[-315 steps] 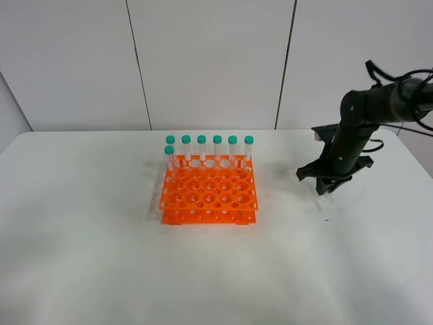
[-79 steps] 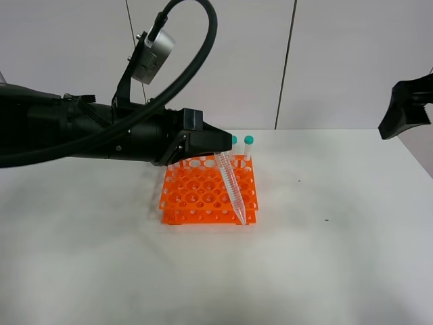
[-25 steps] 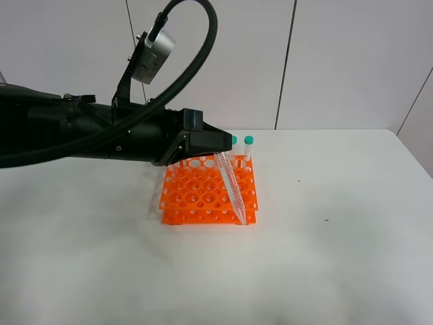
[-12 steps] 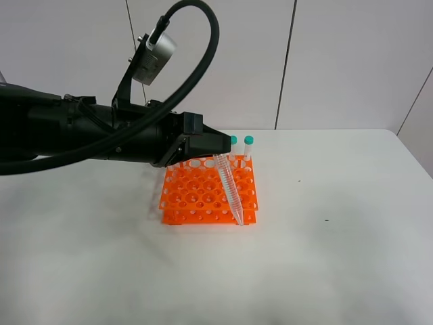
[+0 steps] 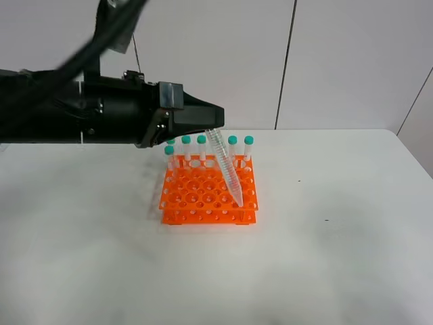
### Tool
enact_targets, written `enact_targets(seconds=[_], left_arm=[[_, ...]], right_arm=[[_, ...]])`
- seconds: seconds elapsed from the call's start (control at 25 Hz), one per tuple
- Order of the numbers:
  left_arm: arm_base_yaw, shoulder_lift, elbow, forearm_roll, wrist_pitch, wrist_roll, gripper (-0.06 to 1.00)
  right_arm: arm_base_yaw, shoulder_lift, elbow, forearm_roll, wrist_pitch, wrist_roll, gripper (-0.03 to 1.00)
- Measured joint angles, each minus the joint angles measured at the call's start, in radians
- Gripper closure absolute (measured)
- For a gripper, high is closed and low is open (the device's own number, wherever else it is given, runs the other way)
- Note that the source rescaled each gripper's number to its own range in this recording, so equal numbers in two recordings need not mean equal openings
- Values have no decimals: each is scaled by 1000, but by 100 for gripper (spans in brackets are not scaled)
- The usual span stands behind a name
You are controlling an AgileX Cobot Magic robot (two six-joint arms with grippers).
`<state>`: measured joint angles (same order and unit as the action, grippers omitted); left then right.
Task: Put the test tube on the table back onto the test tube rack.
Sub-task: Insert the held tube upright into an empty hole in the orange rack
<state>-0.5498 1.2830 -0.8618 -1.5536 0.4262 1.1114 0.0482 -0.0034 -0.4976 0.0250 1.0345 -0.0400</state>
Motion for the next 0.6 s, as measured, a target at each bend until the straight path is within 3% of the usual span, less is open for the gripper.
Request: enact_targets(seconds=[0.16, 0.36, 0.44, 0.52, 0.6], left_arm=[[0, -59, 0, 51, -38, 1, 94], [0, -99, -5, 204, -137, -2, 94], [-4, -107, -21, 343, -190, -52, 94], [-30, -112, -44, 584, -247, -182, 94], [-63, -112, -54, 857, -324, -401, 94]], right_arm=[[0, 0, 0, 1, 0, 0, -3], [0, 0, 0, 1, 0, 0, -3], [0, 0, 0, 1, 0, 0, -3], [0, 0, 0, 1, 0, 0, -3], [0, 0, 0, 2, 0, 0, -3]])
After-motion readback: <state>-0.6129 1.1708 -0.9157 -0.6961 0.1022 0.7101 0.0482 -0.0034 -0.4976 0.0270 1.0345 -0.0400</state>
